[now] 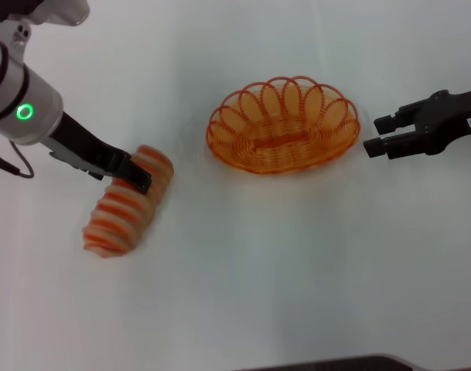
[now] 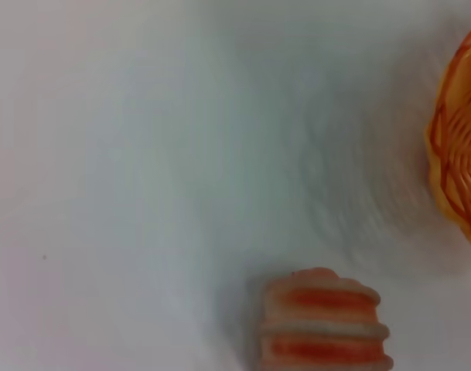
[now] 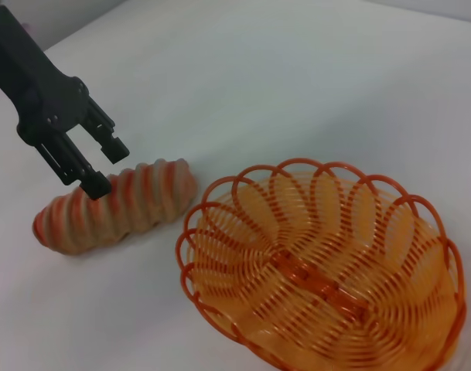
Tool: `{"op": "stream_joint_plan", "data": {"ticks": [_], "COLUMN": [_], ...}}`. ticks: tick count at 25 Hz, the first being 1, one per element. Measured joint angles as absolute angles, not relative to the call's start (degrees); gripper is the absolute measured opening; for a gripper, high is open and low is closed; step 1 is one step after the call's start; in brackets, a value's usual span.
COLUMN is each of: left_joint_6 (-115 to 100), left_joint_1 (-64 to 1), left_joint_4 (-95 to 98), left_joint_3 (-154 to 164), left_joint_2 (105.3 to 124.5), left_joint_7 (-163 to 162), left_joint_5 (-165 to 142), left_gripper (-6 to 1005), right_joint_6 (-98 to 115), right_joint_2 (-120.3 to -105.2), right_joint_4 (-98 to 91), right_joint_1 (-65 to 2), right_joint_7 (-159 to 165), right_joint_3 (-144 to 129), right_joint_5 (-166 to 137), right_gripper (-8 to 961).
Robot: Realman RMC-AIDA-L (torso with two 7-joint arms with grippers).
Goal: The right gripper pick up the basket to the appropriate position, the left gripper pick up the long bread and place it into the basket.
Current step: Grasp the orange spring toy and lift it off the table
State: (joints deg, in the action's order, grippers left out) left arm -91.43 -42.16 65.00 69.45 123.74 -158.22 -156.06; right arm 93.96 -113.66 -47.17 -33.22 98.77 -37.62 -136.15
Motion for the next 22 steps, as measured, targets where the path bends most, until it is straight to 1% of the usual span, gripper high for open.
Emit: {"op": "stream_joint_plan", "data": {"ticks": [15, 22], "left_joint_6": [-88.9, -88.6], "left_joint_1": [-42.8, -43.0], "left_joint_4": [60.7, 60.2], "left_joint_3": [71.5, 71.5], "left_joint_2": [123.81, 123.76], "left_joint_7": [-159.5, -159.2], "left_joint_5": [-156.3, -156.3], "left_gripper": [773, 646], "right_joint_6": [93.5, 93.4], "right_joint_2": [-114.11, -114.08], "right_joint_4": [-47.1, -47.2], "right_joint_1": [-33.7, -33.8], "right_joint_7": [98.9, 99.0], "right_joint_3": [-37.6, -37.6], "right_joint_5": [-136.1, -136.1], "right_gripper": [573, 574]}}
